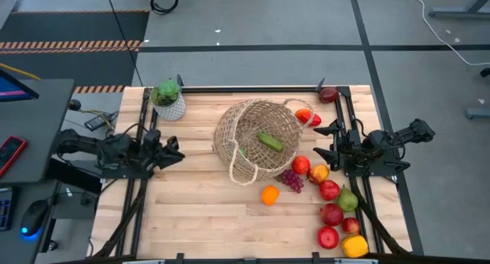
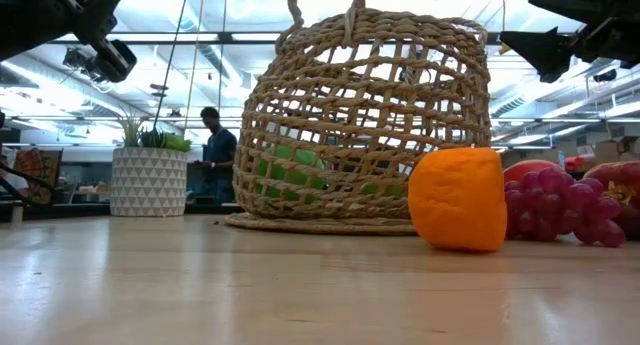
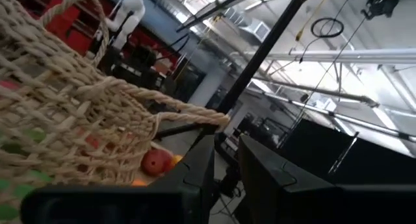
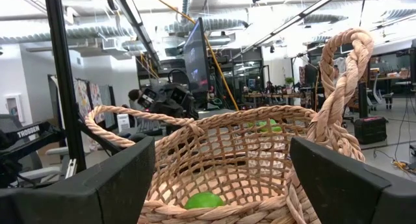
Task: Build produce basket
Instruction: Put the red apple into the woven basket
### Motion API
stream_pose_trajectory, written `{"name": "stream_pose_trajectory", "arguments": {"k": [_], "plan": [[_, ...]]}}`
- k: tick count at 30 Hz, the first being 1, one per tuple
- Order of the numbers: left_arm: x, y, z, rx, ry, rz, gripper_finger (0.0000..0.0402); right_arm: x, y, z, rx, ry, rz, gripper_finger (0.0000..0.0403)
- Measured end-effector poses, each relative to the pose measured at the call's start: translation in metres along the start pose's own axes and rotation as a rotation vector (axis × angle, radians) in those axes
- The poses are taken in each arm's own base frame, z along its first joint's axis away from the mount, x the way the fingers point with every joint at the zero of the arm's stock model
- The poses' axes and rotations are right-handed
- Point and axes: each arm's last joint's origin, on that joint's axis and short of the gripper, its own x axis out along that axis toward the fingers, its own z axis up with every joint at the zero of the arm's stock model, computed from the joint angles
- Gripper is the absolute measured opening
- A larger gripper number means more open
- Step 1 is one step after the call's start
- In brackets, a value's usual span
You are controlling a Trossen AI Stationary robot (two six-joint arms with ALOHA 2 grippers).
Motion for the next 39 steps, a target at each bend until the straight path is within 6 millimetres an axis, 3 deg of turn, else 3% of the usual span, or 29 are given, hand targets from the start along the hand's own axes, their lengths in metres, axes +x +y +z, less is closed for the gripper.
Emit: {"name": "stream_pose_trajectory", "arguments": {"k": [13,29,39], "plan": [[-0.002,0.001,0.003,0.048,-0.084,-0.006,0.0051,0.000,0.000,0.000,0.000,0.000,0.000,0.0360],[-0.007,0.025,-0.029,-0.107,0.220,0.267,0.0051,0.000,0.000,0.000,0.000,0.000,0.000,0.0360],[-0.011,0.030,-0.036,0.168,0.339,0.286,0.0050,0.000,0.000,0.000,0.000,0.000,0.000,0.0360]]}}
